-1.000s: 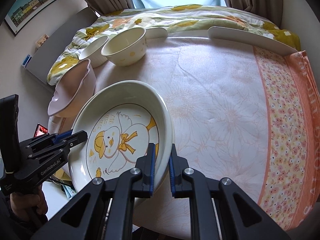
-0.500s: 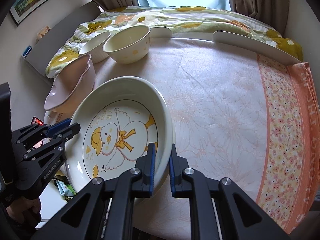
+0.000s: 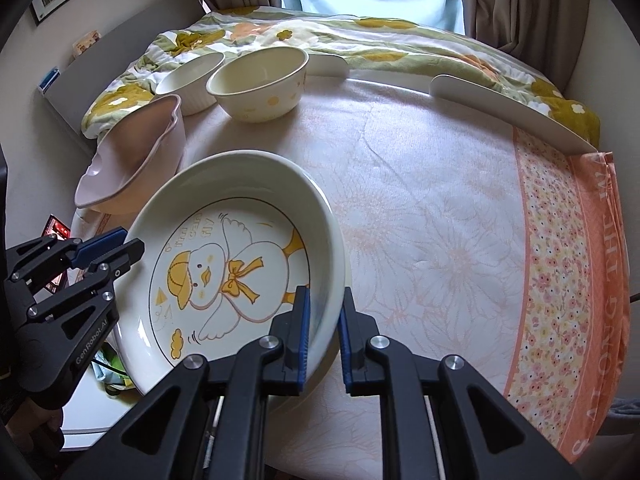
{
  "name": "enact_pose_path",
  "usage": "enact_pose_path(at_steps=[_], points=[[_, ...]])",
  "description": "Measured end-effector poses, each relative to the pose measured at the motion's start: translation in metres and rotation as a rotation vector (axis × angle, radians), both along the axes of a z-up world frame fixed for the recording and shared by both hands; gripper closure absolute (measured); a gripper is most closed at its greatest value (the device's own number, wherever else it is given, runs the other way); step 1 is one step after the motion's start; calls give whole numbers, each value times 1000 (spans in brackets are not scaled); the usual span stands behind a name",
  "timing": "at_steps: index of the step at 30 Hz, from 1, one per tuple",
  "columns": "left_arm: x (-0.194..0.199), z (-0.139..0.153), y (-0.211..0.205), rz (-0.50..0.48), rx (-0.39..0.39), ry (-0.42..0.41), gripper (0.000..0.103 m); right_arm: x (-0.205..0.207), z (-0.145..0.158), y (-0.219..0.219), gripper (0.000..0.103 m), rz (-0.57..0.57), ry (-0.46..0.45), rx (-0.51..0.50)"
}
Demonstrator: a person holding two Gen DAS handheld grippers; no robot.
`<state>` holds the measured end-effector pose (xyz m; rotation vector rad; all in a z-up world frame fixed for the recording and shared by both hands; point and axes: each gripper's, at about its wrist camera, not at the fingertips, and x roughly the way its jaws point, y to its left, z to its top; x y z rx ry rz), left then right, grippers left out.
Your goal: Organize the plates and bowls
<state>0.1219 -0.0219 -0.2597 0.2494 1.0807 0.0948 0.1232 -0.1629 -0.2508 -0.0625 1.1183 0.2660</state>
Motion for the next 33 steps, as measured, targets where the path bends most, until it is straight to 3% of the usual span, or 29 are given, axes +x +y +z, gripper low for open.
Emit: enact_pose_path(at_steps=[8,17,21,29,30,31,32,33], points=[[-1,2,-2,12,23,-15,90,-1,-1,6,90,1,-12,-59],[0,4,1,30,6,-10,90,-1,1,7,90,3,-8,-53],[-1,13,9,54,-59,-6,90,-1,7,2,90,-6,-13,-26],[-16,72,45,159,-193,-92,90,7,56,-8,89,16,-72,47],[-19,80,51,176,-206,-107,90,8,63,-7,80,26,-83,55],[-21,87,57,190,-215,-119,89,9,68,-6,56,36,-93,65],[-23,92,63,208,-218,-130,89,10,75,-5,39,55,-104,83],[-24,97,68,227,-219,-142,89,11,82,-2,7,80,-120,105]])
